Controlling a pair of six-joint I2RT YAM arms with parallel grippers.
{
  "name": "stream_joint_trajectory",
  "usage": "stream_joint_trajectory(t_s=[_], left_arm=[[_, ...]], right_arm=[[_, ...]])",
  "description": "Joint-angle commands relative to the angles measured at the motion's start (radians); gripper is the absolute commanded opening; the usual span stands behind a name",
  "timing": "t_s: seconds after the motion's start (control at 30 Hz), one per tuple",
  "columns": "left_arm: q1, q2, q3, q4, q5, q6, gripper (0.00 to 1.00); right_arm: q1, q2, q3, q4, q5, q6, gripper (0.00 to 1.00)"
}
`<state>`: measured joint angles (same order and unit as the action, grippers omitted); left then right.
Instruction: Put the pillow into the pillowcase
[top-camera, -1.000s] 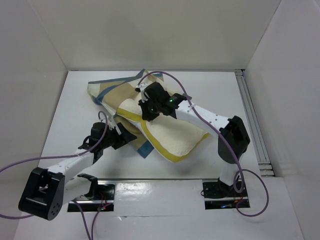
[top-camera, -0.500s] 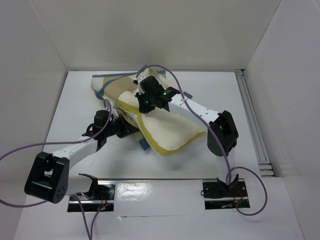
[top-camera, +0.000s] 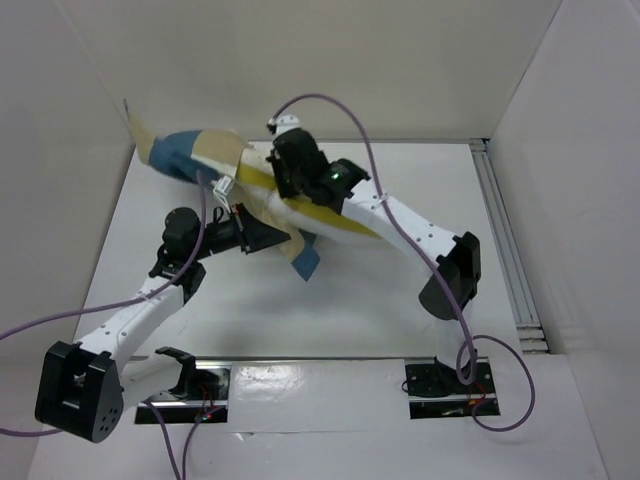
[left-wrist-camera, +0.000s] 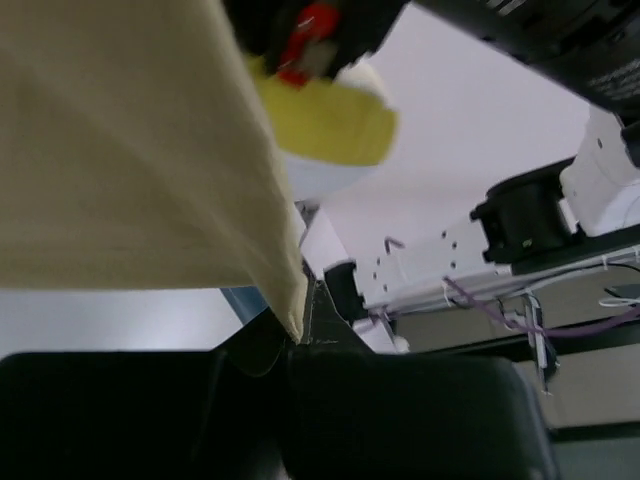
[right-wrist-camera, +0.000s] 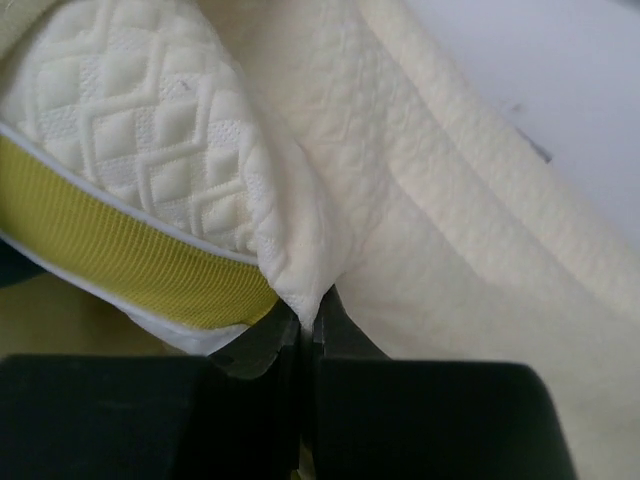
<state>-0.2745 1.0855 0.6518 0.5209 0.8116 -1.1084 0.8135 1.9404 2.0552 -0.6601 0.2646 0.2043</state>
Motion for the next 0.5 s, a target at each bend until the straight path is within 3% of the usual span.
stream_joint_trajectory(t_s=[0.0,0.07,0.27,0.3,0.33,0.37,0.47], left_arm=[[-0.012,-0.059,-0.147,0.201,0.184,-0.117,0.00],[-0.012,-0.163,-0.217,0.149,0.193,-0.088,0.00],[-0.012,-0.432,-0.160,-0.569,0.031,0.244,0.00],[-0.012,-0.443,-0.127,-0.657,-0.007,0.277,0.05],[-0.012,-0.452,-0.098,-0.785,-0.069,0.304,0.13],[-0.003,-0.452,-0.068,-0.836,-0.095,0.344,0.38],[0.009,-0.464,0.067,-0.990,-0.198,0.404,0.76]], right_arm=[[0.036,0.139,-0.217,0.158,-0.024,0.093,0.00],[0.027,0.176,-0.253,0.215,-0.076,0.142,0.00],[0.018,0.177,-0.253,0.269,-0.151,0.164,0.00],[0.018,0.163,-0.253,0.269,-0.151,0.164,0.00],[0.018,0.141,-0.253,0.269,-0.151,0.164,0.00],[0.018,0.131,-0.269,0.278,-0.151,0.164,0.00],[0.029,0.059,-0.363,0.290,-0.124,0.197,0.00]])
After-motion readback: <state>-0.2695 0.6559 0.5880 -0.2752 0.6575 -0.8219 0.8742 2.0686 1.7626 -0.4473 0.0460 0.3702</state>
